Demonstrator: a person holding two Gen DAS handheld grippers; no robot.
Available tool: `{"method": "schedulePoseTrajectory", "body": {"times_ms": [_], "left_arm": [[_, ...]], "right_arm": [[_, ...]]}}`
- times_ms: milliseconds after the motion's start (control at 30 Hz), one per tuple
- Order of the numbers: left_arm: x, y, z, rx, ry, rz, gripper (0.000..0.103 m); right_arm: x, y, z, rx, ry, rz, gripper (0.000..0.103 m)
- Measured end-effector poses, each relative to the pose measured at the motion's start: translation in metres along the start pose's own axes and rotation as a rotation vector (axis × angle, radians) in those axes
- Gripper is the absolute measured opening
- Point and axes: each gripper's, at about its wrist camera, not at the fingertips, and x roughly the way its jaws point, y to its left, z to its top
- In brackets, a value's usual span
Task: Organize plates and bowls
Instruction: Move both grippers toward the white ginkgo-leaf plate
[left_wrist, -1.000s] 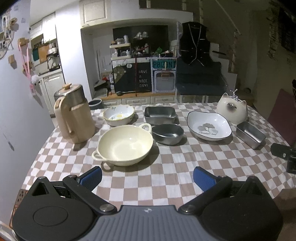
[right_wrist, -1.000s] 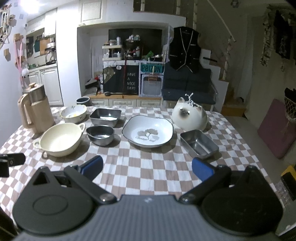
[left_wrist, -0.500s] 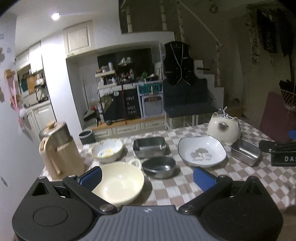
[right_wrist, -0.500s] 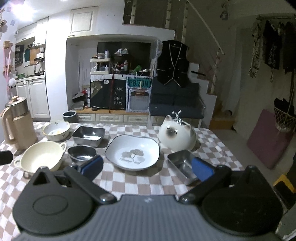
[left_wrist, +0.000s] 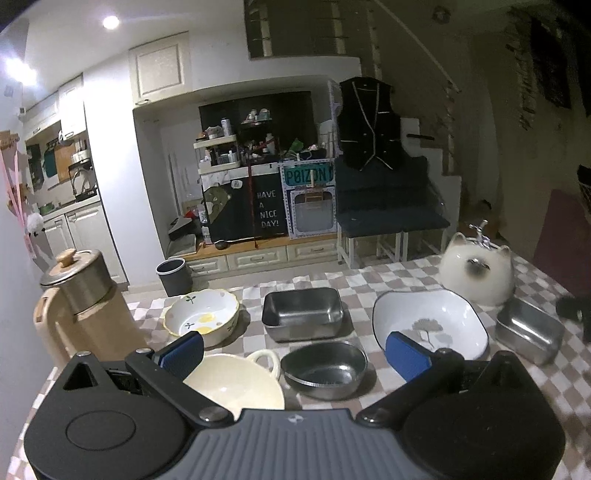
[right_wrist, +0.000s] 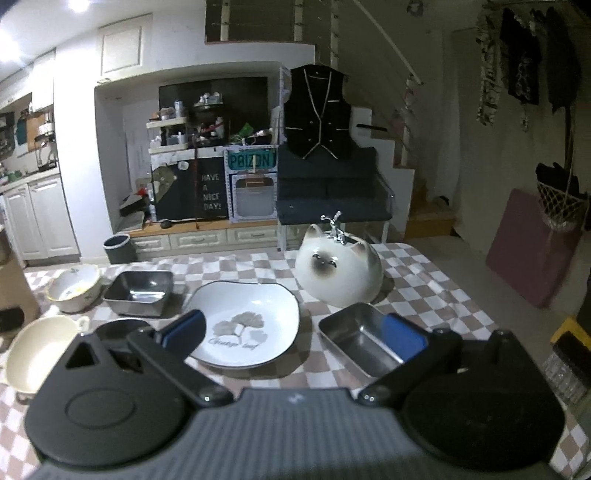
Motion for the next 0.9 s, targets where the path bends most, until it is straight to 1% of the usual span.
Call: {"method": "schedulePoseTrajectory", "body": {"times_ms": [100,200,333,433,567,667,767,833,900], "left_arm": [[0.019,-0.003,0.002,-0.021,0.014,0.003,0.103],[0.039,-0.008,0.004,-0.018,0.029,0.01,0.103],[0.067,-0.017,0.005,-0.013,0.048,0.014,0.103],[0.087,-0.023,0.002,0.007,0.069,0.01,0.103],[0.113,-0.032,-0.004,0.039,0.082,0.003,0.103],[0.128,-0.037,-0.007,0.032,0.082,-0.022,0.103],[0.141,-0.042,-0.005,0.029,0.078,-0.057,0.103],[0.151,-0.047,-0.005,0.036,0.087,-0.081,0.103],[0.163,-0.052,-0.006,0.046,0.106,-0.102,0.103]], "right_arm": [[0.018,0.001,0.0,-0.029,0.002,0.002,0.103],[0.034,0.004,-0.001,-0.066,-0.011,-0.012,0.103],[0.06,0.008,-0.002,-0.078,0.011,-0.017,0.103],[0.078,0.012,-0.002,-0.087,0.027,-0.039,0.103],[0.096,0.013,-0.002,-0.086,0.044,-0.024,0.103],[0.108,0.013,-0.002,-0.076,0.05,0.011,0.103],[0.122,0.013,-0.001,-0.049,0.049,0.008,0.103],[0.131,0.011,-0.002,-0.028,0.045,0.041,0.103],[0.14,0.008,-0.004,-0.008,0.066,0.047,0.103]]}}
